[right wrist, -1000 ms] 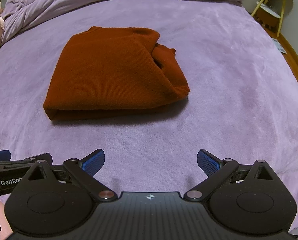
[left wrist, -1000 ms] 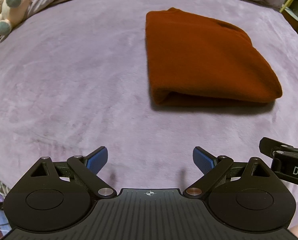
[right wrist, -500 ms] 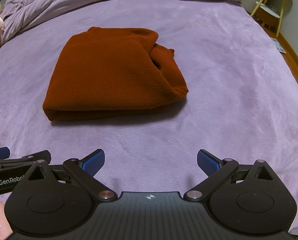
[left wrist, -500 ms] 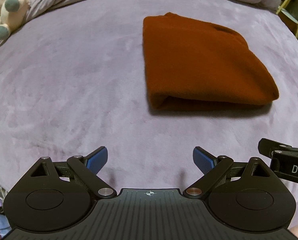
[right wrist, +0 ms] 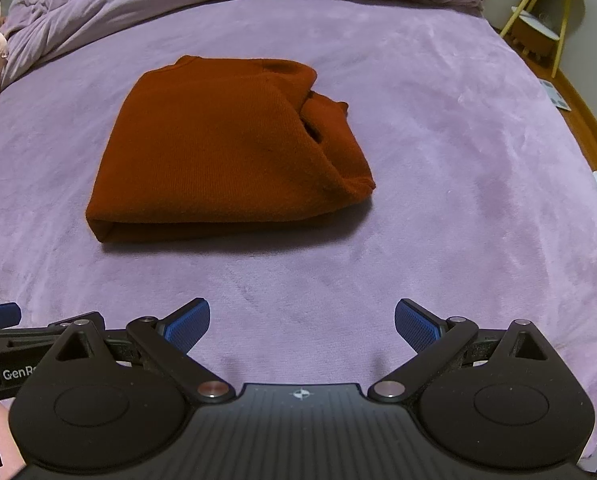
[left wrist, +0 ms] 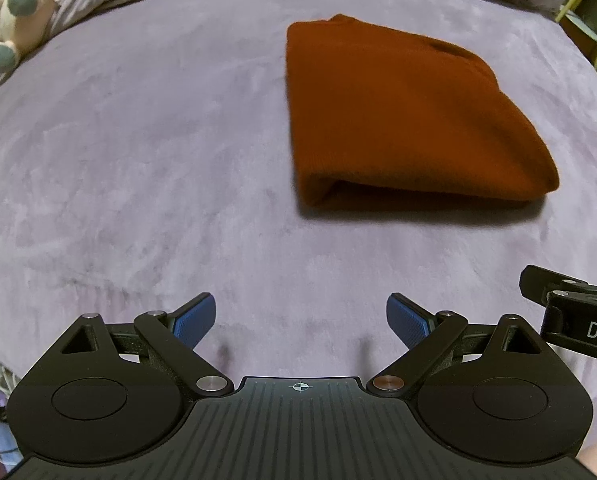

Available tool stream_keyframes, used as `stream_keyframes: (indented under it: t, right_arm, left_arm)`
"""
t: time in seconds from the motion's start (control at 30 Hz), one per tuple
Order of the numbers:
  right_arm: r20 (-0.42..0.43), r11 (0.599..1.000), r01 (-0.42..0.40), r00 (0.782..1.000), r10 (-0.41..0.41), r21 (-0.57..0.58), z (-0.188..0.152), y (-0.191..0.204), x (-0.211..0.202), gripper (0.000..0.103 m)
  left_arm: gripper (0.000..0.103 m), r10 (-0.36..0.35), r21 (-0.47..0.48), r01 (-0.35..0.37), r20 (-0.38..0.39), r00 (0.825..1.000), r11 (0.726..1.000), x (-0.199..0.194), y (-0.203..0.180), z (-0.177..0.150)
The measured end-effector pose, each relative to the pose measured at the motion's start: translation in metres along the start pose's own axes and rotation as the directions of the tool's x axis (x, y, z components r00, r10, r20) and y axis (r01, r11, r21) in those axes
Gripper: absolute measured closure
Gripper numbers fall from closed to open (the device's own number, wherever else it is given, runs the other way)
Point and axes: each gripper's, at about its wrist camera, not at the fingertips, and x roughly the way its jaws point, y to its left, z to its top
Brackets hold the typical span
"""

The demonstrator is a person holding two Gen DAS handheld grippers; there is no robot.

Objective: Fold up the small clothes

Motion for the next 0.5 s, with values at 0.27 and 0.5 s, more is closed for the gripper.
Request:
stream_keyframes:
  t: [0.27, 0.5]
  right_arm:
    - [0.004, 1.000, -0.002, 1.000, 0.002, 0.003, 0.0007, 0.0001, -0.0026, 0.004]
    - [0.003, 1.000, -0.001, 1.000, 0.001, 0.005, 0.0024, 0.0011, -0.0042, 0.004]
  left_arm:
    - [0.007, -0.009, 0.003, 0.009, 0.006, 1.000, 1.000, -0.0026, -0.0006, -0.0017]
    - [0.007, -0.016, 0.014, 0.015, 0.014, 1.000, 1.000, -0.0057, -0.0027, -0.0021]
